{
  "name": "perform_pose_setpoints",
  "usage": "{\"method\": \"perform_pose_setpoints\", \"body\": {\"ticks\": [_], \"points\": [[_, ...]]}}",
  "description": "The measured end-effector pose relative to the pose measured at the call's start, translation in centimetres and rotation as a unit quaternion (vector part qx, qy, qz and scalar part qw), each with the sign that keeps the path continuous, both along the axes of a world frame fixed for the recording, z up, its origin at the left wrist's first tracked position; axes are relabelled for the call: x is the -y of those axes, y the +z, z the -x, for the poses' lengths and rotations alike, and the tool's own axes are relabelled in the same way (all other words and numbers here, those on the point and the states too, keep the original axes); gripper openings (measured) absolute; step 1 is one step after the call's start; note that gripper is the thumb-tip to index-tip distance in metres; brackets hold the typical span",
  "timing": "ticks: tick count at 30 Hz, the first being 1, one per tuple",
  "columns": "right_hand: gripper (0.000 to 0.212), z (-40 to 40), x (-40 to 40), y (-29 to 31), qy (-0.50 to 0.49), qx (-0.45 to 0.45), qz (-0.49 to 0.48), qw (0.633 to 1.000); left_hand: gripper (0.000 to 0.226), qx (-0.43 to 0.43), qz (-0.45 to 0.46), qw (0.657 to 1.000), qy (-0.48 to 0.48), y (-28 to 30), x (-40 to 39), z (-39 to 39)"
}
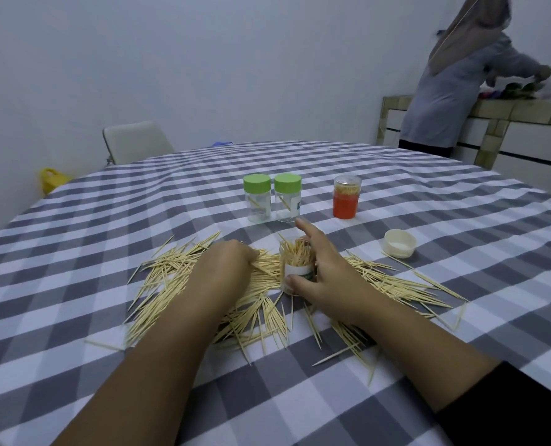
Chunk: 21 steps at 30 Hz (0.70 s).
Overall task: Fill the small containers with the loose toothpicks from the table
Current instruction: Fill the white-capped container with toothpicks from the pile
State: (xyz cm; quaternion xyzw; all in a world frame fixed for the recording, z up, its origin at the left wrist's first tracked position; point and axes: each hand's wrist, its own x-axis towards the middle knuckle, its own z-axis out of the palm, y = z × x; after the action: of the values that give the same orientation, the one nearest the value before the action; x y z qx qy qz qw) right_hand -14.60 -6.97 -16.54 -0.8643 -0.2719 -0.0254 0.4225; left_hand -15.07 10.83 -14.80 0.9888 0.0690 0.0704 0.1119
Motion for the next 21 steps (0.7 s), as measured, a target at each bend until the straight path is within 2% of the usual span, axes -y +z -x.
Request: {"method": "perform_pose_setpoints", "body": {"ticks": [5, 9, 16, 21], "points": [[0.086, -0.22, 0.10, 0.18, 0.002, -0.013, -0.012, 1.000, 0.030, 0.064, 0.109, 0.992, -0.016, 0.59, -0.14, 0.83], [0.087, -0.18, 0.12, 0.23, 0.004, -0.012, -0.007, 1.000, 0.028, 0.140, 0.231, 0.963, -0.017, 0.68, -0.23, 0.91], [0.089, -0.12, 0.07, 0.36, 0.004, -0.022, -0.004, 1.000, 0.038, 0.216, 0.464, 0.859, -0.009, 0.30, -0.48, 0.34], [0.090, -0.11, -0.35, 0.22, 0.001, -0.025, -0.002, 1.000, 0.052, 0.236, 0.604, 0.762, -0.015, 0.33, -0.37, 0.06]]}}
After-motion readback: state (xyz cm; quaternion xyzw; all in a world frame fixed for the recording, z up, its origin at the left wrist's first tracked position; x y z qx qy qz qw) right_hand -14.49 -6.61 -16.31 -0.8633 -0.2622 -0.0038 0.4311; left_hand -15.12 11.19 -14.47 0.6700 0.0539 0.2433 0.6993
